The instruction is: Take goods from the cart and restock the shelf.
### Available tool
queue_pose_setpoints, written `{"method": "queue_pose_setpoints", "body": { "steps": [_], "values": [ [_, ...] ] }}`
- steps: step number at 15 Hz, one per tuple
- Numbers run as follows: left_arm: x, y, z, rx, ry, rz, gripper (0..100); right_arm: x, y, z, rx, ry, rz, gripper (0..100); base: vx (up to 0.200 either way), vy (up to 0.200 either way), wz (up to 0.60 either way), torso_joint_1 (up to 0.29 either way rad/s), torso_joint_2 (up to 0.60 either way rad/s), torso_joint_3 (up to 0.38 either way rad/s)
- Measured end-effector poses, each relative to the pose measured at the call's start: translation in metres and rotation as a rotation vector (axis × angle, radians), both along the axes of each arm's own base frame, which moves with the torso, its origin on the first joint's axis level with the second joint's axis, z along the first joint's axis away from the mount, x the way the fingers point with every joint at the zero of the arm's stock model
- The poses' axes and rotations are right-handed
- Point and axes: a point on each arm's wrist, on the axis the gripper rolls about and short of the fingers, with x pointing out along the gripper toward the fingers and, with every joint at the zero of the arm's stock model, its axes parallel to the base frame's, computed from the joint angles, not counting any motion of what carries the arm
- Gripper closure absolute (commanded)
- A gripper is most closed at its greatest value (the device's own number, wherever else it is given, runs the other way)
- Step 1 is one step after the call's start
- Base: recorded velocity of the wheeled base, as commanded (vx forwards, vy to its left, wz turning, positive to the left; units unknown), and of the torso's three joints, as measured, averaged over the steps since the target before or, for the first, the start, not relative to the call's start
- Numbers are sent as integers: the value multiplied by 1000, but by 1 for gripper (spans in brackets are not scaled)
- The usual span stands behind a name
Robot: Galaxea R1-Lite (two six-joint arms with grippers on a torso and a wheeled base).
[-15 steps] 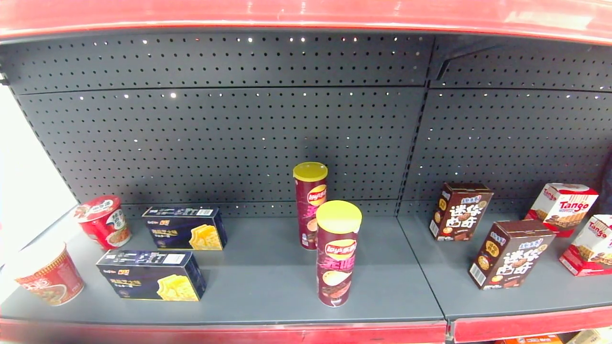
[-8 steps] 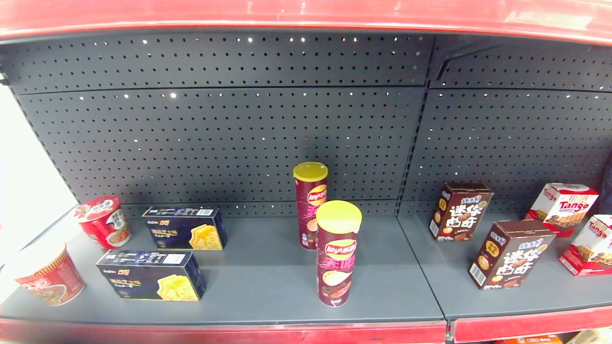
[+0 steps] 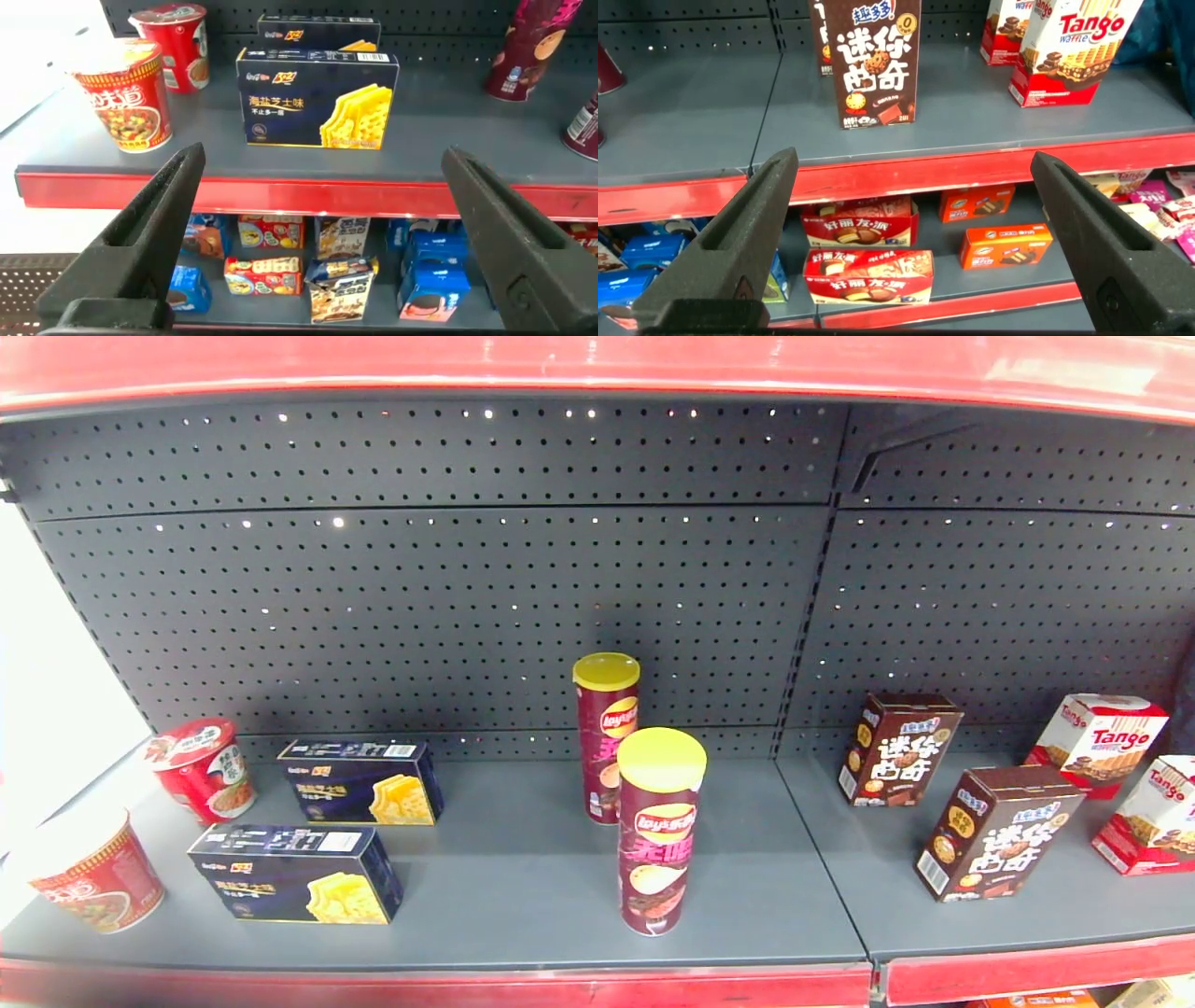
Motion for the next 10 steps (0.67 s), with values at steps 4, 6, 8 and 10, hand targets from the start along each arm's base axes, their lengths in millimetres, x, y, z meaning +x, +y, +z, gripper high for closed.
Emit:
{"method": "queue_pose_setpoints", "body": {
  "steps": [4, 6, 8, 10],
  "values": [
    [0, 0, 0, 1, 0, 0, 0, -1, 1, 7, -11, -24, 54, 0, 0, 0, 0, 0, 0, 0],
    [0, 0, 0, 1, 0, 0, 0, -6, 2, 39, -1, -62, 139, 0, 0, 0, 0, 0, 0, 0],
    [0, 0, 0, 0, 0, 1, 0, -7, 4, 78, -9, -72, 298, 0, 0, 0, 0, 0, 0, 0],
    [0, 0, 0, 0, 1, 1, 0, 2, 3, 101, -53, -39, 413, 0, 0, 0, 0, 0, 0, 0]
  ]
}}
